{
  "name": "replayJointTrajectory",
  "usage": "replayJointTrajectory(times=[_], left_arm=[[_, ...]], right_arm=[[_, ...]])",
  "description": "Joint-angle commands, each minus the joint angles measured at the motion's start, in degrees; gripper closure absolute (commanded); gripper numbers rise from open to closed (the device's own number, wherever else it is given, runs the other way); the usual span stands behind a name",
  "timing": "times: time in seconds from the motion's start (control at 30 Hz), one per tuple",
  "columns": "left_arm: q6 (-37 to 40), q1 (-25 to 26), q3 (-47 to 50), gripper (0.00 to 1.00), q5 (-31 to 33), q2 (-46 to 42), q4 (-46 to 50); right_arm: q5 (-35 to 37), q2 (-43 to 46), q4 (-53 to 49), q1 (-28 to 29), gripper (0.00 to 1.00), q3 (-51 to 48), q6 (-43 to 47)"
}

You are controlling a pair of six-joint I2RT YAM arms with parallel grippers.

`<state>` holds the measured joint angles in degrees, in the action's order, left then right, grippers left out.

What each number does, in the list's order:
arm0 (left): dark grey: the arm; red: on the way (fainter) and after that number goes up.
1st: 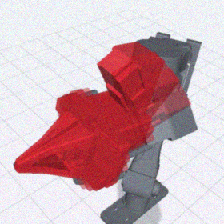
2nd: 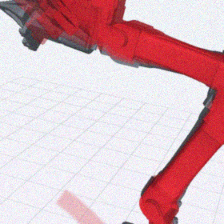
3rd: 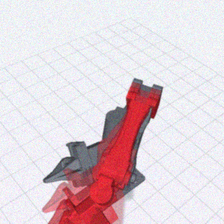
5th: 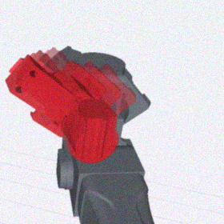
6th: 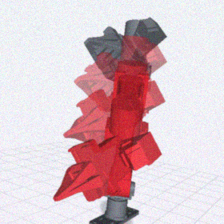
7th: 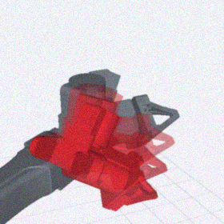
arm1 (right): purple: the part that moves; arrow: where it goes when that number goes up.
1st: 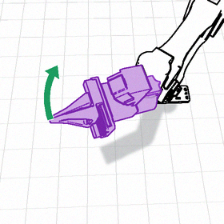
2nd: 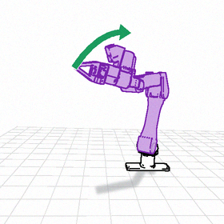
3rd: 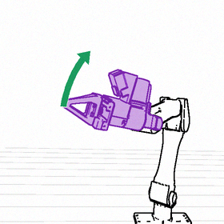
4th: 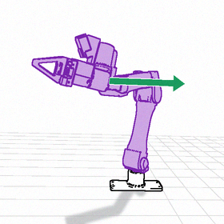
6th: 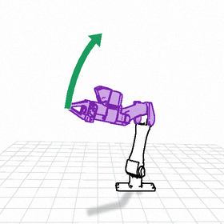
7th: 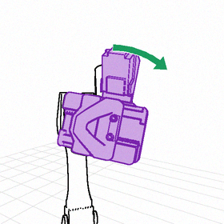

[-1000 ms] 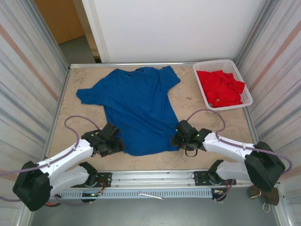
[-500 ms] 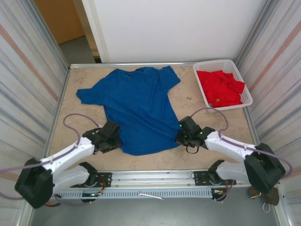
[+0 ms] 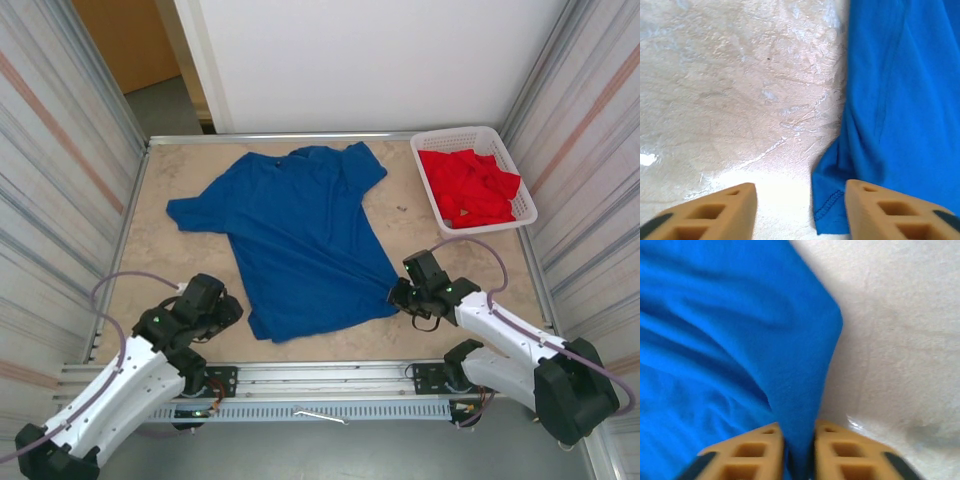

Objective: Fold the inside-out t-shirt

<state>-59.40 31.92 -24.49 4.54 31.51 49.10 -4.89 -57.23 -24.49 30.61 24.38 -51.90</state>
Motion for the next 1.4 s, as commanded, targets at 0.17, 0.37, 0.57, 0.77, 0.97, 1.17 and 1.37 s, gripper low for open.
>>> replayJointTrajectory(times=[0.17, 0.37, 0.57, 0.77, 0.97, 1.17, 1.37], left_arm=[[8.87, -0.17, -6.81, 0.35, 0.33, 3.66, 1.27], [20.84, 15.17, -16.68, 0.36, 4.51, 19.76, -6.05], [32.91, 32.86, -29.85, 0.35, 9.49, 43.25, -12.28], [38.44, 39.48, -38.82, 0.35, 6.18, 60.04, -18.66], [39.55, 40.72, -41.78, 0.37, 2.18, 67.61, -22.82], [38.35, 41.2, -41.44, 0.45, 0.43, 70.6, -24.71], [37.02, 41.64, -40.85, 0.52, 0.74, 72.55, -25.92]], right_arm=[[0.53, 4.48, -5.22, 0.04, 0.52, 0.76, 0.92], [1.56, 6.91, -8.83, 1.17, 0.49, 2.83, 1.42], [2.62, 6.87, -10.8, -0.07, 0.33, 4.25, 2.81], [3.36, 8.66, -15.16, -4.91, 0.01, 7.46, 5.14], [-1.55, 13.16, -17.68, -14.84, 0.01, 9.95, 5.72], [-9.65, 13.28, -18.13, -23.1, 0.01, 10.58, 6.88], [-13.54, 12.76, -17.23, -26.46, 0.01, 9.59, 6.81]])
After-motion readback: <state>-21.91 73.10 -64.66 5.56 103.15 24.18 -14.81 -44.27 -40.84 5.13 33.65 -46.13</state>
